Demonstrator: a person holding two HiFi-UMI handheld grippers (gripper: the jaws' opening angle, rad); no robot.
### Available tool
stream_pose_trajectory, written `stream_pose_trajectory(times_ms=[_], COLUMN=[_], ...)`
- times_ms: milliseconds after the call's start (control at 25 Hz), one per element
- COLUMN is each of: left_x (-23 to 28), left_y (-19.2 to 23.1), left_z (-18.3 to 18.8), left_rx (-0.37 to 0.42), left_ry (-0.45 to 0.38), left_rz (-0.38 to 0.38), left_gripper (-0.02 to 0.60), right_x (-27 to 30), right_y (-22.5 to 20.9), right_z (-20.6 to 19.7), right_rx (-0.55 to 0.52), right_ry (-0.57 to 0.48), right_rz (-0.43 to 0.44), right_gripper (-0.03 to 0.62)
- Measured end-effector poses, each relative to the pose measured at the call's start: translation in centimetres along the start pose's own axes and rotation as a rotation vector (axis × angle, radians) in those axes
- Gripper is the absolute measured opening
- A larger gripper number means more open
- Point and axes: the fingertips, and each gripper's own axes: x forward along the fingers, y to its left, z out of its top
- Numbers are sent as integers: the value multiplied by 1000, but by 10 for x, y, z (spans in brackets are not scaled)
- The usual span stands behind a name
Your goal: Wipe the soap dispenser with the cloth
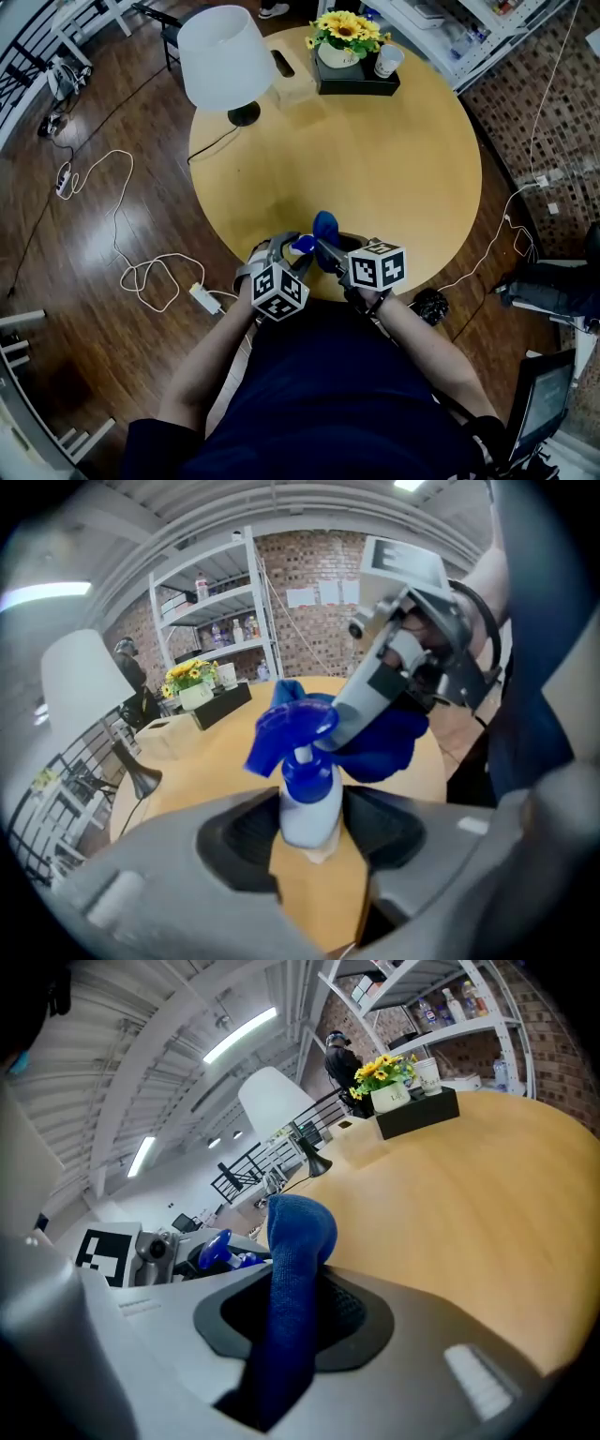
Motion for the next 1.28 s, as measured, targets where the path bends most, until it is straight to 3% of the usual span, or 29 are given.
stream_pose_trajectory(times_ms=[80,200,320,480,600,800,960,1080,1280], left_x=[-7,-15,-14,-10,-9,-8,-8,-9,-9], left_y=[2,2,-1,0,-1,-1,1,0,0], left_z=[-5,-8,-9,-8,-8,-10,-10,-10,-10], left_rx=[43,44,28,-39,-39,-56,-59,-59,-55], left_ry=[28,34,38,27,11,14,17,17,16], left_rz=[20,39,29,22,44,57,49,45,39], left_gripper=[213,219,202,184,183,183,181,182,181], right_x=[-2,-12,-18,-7,-2,-13,-21,-11,0], right_y=[-13,-25,-4,18,11,-31,-7,22,13], right_z=[-1,3,13,-4,-12,-14,-3,-8,-14], right_rx=[6,33,22,19,32,109,111,74,86], right_ry=[10,-20,-86,-51,-39,-39,-95,-55,-6], right_rz=[-54,-101,-38,43,54,-82,8,94,90], right_gripper=[103,103,103,104,103,103,103,103,103])
